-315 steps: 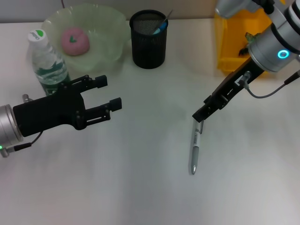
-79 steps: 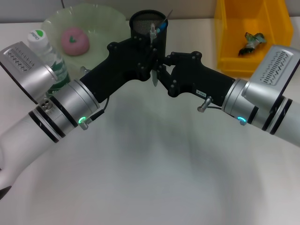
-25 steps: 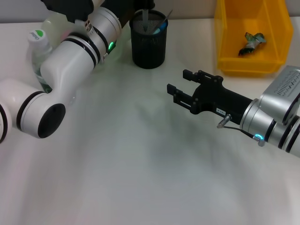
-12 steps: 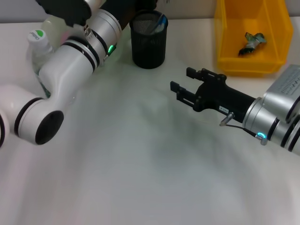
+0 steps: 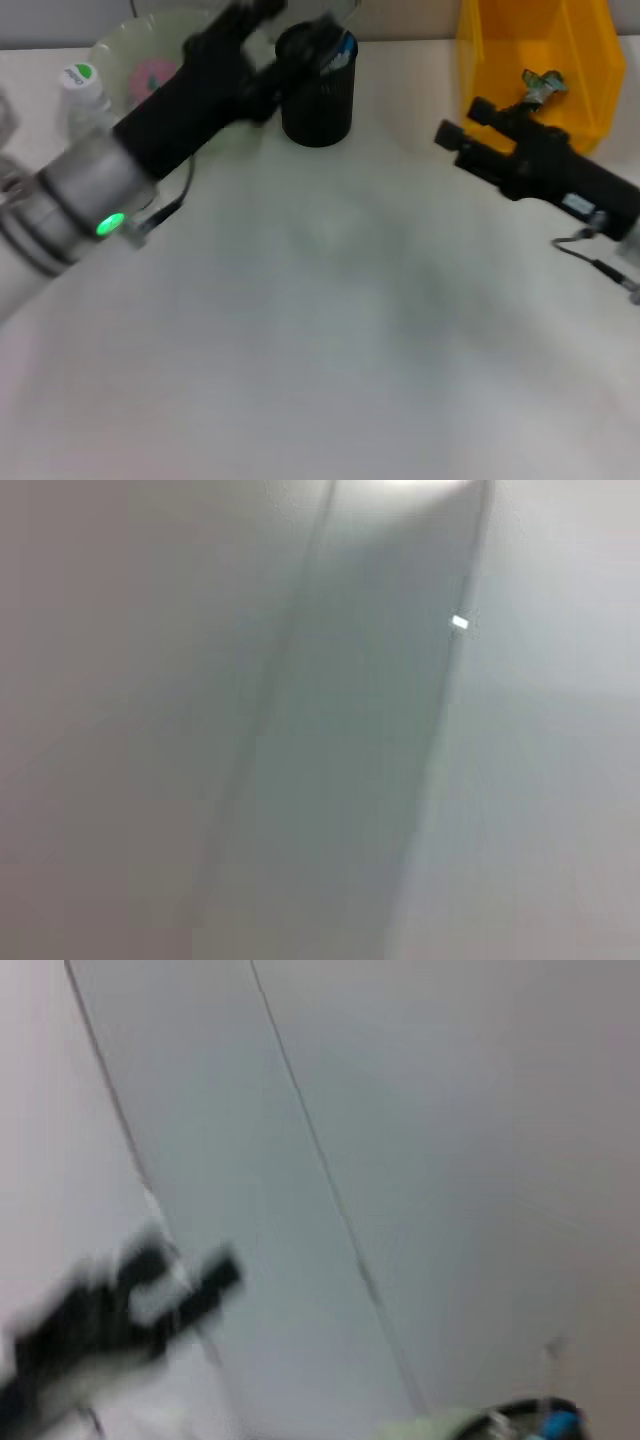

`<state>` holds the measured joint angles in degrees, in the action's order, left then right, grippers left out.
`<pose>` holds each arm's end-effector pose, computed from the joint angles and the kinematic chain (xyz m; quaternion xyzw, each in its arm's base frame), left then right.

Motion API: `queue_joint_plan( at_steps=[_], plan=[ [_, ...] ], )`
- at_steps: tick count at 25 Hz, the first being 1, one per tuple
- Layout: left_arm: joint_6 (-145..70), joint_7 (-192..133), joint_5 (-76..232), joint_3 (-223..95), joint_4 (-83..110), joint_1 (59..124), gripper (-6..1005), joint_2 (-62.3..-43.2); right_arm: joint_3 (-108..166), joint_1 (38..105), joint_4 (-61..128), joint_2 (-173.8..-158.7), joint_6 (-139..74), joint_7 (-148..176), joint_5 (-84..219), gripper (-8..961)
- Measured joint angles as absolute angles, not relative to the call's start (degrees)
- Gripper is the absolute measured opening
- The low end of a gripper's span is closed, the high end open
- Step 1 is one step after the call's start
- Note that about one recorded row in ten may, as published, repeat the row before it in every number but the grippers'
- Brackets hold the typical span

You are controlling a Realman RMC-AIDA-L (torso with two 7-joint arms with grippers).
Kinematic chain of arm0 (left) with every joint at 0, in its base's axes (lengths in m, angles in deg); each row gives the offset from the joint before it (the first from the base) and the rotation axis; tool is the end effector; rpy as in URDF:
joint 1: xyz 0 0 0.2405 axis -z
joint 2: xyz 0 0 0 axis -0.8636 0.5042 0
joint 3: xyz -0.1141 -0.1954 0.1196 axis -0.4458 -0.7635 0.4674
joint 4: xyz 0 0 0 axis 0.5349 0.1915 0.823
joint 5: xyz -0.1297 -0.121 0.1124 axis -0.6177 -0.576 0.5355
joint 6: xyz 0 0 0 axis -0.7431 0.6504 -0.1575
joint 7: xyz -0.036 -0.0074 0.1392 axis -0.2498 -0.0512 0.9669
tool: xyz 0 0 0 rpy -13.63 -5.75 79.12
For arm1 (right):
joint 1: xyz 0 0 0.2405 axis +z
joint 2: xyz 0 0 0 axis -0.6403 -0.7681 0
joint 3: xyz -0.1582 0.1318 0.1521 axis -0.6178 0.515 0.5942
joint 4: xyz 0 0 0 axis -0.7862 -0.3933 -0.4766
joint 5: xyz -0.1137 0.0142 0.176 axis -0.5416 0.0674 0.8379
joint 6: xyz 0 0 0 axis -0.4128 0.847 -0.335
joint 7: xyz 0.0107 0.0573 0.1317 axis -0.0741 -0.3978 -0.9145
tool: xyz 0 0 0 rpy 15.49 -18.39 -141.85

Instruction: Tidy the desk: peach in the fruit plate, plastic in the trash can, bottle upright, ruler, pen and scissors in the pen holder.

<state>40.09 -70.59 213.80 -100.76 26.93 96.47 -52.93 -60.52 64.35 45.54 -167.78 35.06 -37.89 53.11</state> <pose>-0.2006 0.3401 -0.0376 -0.8017 -0.1719 -0.5204 0.2385 0.2742 0.3180 -0.0275 -0.8267 0.2690 0.4202 0.2601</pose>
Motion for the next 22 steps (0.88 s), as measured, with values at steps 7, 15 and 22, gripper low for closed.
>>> queue_joint_plan(
  at_steps=[7,15,22],
  plan=[
    [55.5,-84.71,227.11,-96.94,8.74,95.7,813,-51.27,-60.33,66.25,42.31,-160.75,49.88,-43.63,40.81,736],
    [57.2,-85.37,227.94,-82.95,1.86,94.88,812,-51.24,-60.28,70.3,43.28,-159.25,50.83,-43.64,23.68,822],
    [57.6,-82.93,227.93,-80.81,1.18,94.6,811,-52.38,-60.26,71.22,45.31,-160.9,47.13,-43.89,19.01,822]
  ],
)
